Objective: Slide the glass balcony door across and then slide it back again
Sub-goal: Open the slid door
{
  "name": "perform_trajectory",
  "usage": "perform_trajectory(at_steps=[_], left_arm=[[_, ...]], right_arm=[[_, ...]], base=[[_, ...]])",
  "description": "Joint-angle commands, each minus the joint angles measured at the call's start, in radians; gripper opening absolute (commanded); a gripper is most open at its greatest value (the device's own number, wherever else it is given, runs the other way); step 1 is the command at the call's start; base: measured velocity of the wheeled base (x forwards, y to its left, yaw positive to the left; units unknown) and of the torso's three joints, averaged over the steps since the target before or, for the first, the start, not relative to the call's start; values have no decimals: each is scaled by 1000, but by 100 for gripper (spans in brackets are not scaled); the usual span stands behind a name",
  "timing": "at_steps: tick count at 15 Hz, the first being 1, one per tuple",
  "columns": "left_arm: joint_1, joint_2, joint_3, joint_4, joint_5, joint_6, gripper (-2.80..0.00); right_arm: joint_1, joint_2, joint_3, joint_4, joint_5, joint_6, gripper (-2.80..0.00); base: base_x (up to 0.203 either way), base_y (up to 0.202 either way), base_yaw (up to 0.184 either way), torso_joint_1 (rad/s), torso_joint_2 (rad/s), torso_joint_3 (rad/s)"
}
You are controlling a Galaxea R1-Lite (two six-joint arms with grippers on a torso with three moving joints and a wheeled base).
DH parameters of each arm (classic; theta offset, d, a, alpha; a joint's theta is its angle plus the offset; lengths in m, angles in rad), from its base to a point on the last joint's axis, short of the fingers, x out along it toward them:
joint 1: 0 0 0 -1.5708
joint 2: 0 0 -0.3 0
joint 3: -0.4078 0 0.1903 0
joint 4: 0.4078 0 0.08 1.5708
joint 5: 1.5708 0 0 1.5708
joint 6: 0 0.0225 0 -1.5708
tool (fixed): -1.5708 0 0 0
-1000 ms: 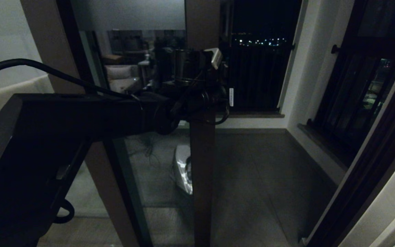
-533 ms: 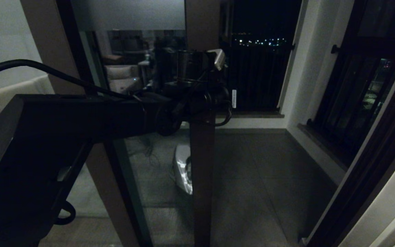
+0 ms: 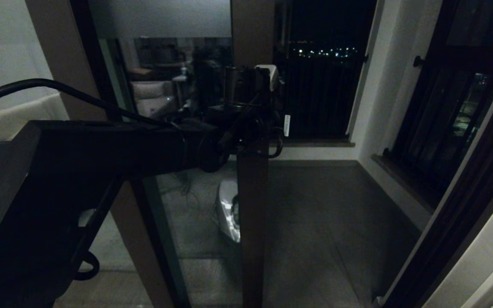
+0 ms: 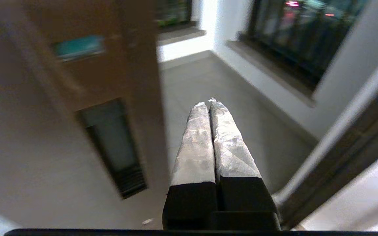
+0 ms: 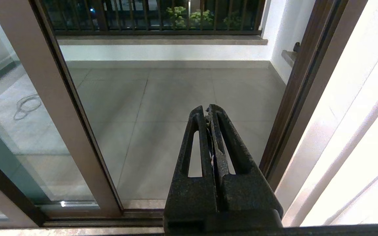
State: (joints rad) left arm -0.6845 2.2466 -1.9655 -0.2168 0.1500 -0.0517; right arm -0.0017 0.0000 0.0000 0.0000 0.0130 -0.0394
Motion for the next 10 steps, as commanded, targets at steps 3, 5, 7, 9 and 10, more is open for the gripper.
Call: perform_trajectory(at_steps=[3,5,7,9,10], left_arm=[[2,5,-1,-1,33,15,-280],[2,7,-1,1,61,22,-280],[3,7,1,1,66,32,-280],[5,5,1,1,80,35,-280],[5,4,-1,1,87,35,-280]], right_arm=[[0,2,0,0,1,-1,-280],[0,2,0,0,1,1,-280],[0,2,0,0,1,1,-280],[0,2,0,0,1,1,-280],[0,2,0,0,1,-1,-280]], base=[[0,0,0,0,0,0],[0,0,0,0,0,0],[0,0,0,0,0,0],[0,0,0,0,0,0],[0,0,0,0,0,0]])
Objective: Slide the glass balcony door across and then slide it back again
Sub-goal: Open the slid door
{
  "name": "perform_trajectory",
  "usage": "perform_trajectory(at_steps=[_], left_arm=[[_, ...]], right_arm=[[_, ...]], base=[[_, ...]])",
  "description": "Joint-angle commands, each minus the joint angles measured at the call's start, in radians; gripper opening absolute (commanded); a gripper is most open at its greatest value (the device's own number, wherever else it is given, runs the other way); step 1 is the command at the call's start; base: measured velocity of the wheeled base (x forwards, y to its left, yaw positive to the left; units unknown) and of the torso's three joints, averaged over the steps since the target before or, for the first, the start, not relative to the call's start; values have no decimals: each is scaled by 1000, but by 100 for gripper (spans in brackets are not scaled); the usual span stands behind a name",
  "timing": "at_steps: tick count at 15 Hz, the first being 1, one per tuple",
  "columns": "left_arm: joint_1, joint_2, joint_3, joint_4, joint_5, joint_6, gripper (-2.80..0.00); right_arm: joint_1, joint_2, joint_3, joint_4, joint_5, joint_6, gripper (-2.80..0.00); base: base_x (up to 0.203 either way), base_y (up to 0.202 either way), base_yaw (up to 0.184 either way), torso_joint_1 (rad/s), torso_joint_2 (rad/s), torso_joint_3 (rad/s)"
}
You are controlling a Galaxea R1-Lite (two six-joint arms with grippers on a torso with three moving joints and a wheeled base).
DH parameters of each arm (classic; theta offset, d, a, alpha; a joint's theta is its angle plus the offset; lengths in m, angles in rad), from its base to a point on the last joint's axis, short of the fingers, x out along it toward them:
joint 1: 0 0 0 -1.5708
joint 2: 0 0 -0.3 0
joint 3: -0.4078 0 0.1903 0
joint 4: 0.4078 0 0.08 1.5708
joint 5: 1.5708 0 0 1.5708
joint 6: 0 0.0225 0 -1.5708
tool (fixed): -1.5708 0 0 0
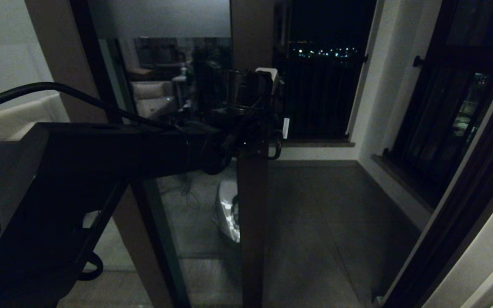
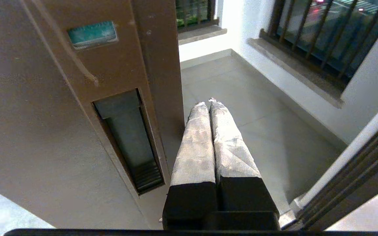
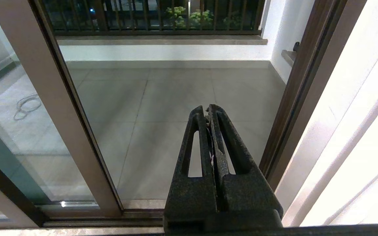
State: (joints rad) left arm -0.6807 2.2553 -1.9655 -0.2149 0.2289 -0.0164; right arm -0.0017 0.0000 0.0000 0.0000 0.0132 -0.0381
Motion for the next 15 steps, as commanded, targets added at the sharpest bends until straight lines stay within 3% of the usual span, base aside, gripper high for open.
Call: perform_trajectory(at_steps=[1,15], left_arm=[[1,-5,1,-3,14,0,-280],[14,-59,54,3,58,-2,-280]], right_arm=[[0,2,0,0,1,0,-280],[0,2,0,0,1,-2,-280]], base=[[0,0,0,0,0,0],[0,0,0,0,0,0]])
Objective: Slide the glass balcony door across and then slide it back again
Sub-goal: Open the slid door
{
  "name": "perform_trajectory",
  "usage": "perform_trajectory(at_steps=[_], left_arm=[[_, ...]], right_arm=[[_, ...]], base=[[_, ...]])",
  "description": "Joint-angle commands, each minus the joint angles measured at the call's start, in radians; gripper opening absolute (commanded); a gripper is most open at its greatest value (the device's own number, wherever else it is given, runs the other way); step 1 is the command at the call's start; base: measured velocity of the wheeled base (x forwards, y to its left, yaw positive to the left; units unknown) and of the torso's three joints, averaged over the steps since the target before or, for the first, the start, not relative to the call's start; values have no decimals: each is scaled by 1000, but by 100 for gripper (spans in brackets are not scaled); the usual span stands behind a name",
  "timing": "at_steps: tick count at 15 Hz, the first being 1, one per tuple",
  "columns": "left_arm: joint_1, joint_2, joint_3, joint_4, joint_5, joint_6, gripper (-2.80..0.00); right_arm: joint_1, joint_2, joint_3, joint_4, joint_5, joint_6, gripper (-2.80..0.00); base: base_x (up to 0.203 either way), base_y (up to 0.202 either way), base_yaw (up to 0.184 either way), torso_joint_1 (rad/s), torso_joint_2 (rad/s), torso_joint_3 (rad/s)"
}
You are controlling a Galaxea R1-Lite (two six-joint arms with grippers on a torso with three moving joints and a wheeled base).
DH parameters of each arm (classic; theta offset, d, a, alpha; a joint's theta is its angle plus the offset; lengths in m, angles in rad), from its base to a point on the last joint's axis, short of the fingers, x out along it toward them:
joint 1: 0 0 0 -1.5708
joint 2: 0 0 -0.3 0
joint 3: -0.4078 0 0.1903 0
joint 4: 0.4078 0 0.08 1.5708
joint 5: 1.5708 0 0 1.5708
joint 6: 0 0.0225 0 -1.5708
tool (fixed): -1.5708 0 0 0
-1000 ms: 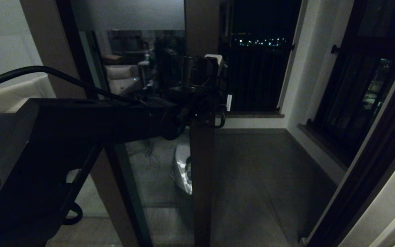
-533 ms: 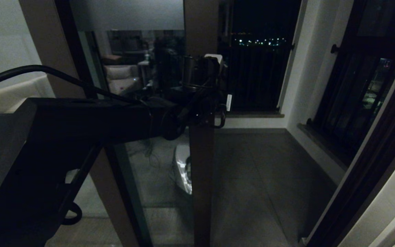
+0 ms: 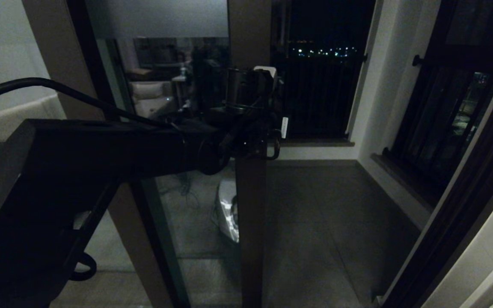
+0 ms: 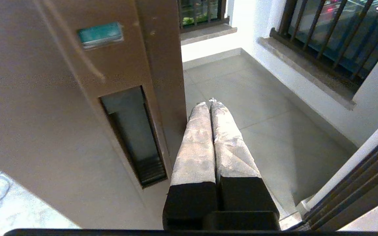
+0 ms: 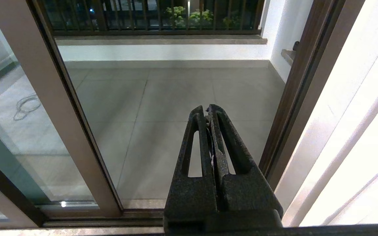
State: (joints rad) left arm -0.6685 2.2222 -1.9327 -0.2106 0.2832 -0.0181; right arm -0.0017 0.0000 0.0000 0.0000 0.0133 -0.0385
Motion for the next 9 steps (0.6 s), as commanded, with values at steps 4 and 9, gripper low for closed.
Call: perform_trajectory(at_steps=[4,9], left_arm=[[10,-42,47,-6,4,0,-280],[32,-38,47,-6,4,1,-280]], right_arm=[[0,2,0,0,1,-1,-280],[0,2,0,0,1,0,-280]], base=[[0,0,0,0,0,0],[0,0,0,0,0,0]])
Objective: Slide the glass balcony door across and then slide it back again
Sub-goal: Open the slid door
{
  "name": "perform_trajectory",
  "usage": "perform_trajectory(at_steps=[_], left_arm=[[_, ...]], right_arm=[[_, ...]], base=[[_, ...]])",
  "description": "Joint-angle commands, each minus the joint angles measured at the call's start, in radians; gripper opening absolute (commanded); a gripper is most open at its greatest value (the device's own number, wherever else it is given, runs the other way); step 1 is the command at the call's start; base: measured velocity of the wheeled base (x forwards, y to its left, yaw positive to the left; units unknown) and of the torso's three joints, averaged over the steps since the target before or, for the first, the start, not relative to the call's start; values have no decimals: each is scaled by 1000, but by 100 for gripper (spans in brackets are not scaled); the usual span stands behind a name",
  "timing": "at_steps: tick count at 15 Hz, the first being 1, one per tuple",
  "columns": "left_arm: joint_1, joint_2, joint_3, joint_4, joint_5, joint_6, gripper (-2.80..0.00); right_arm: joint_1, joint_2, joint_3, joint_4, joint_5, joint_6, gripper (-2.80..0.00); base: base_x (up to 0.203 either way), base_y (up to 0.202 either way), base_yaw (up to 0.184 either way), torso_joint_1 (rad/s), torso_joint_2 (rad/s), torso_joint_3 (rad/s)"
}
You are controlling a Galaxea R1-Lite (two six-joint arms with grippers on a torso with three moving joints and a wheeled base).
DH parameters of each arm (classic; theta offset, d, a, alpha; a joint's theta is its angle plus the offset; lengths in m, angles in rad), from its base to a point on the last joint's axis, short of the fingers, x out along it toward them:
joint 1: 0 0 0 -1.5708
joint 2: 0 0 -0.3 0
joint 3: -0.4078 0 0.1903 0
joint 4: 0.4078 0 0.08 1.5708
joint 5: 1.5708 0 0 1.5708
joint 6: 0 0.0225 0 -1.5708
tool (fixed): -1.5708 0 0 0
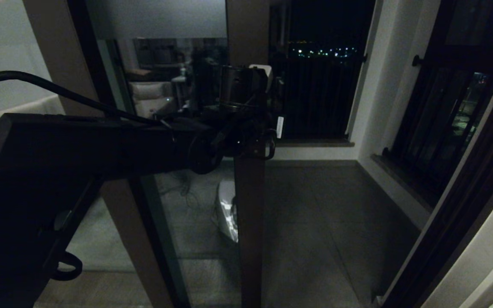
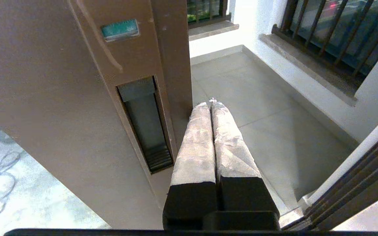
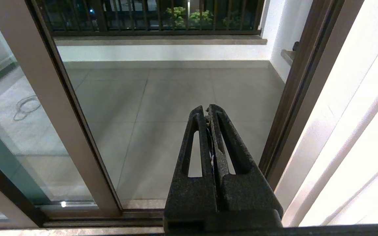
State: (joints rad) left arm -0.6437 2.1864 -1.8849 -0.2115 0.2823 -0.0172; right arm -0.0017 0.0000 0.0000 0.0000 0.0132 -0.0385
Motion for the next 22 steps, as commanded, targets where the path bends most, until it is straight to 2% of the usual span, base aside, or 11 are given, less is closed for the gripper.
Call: perform_trajectory(at_steps=[1,11,22], left_arm=[[9,1,0,-3,5,-1,-280],[24,-19,38,-5,6,-1,-280],[73,-45,76,-6,6,-1,-280]], right_arm=[[0,2,0,0,1,-1,-280],[0,2,0,0,1,-1,-280],[0,2,0,0,1,-1,-280]], base=[[0,0,0,0,0,0],[0,0,0,0,0,0],[0,0,0,0,0,0]])
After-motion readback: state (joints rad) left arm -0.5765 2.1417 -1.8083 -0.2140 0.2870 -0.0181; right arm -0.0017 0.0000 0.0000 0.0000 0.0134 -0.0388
